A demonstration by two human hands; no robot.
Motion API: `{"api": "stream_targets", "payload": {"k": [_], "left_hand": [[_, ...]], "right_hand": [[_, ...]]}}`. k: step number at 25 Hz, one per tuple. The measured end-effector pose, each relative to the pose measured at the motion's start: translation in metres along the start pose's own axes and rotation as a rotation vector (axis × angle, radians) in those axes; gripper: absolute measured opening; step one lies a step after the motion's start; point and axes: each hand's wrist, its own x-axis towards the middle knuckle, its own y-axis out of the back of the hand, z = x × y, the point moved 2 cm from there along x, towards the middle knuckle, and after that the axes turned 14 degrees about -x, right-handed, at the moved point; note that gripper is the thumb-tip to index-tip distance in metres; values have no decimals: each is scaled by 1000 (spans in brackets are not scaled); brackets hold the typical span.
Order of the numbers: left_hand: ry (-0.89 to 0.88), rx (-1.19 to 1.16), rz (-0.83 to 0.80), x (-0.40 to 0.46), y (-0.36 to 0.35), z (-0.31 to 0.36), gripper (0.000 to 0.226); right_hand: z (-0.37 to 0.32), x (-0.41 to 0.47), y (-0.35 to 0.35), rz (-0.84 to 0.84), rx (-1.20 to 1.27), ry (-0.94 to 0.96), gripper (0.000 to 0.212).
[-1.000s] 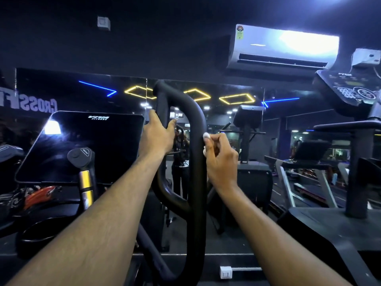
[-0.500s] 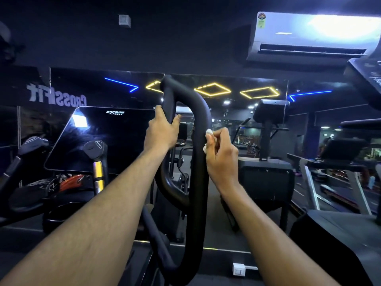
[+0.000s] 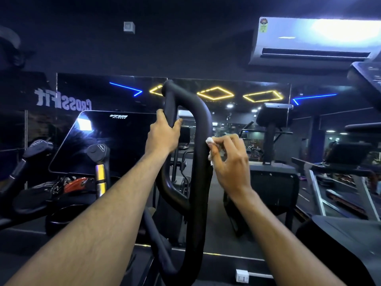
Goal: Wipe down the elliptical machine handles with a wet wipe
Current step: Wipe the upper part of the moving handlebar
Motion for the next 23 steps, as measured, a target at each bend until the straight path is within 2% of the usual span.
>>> {"api": "stream_targets", "payload": {"k": [3,6,10,12,14,17,20,23], "left_hand": [[-2,-7,3,1,0,-1,48],[-2,-4,3,2,-2,-2,49],[16,-26,2,3,0,-3,49],[8,-32,-2,1,0,-2,50],[1,-37,-7,-1,-1,-2,50],[12,-47,-12,2,0,-2,48],[3,-35,-8,1,1,-2,47],[5,-27,-8,1,0,-2,49]], "right_hand": [[3,16,6,-84,2,115,14],[2,7,9,-186,125,26,11],[-8,-52,13,-189,210,-65,17],[-7,-63,17,-272,237,-110,17],[-2,-43,27,-348,136,-32,18],[2,17,42,-266,-47,119,11],[-3,60,34,-285,-244,413,11],[-8,64,24,-340,-257,471,12]]}}
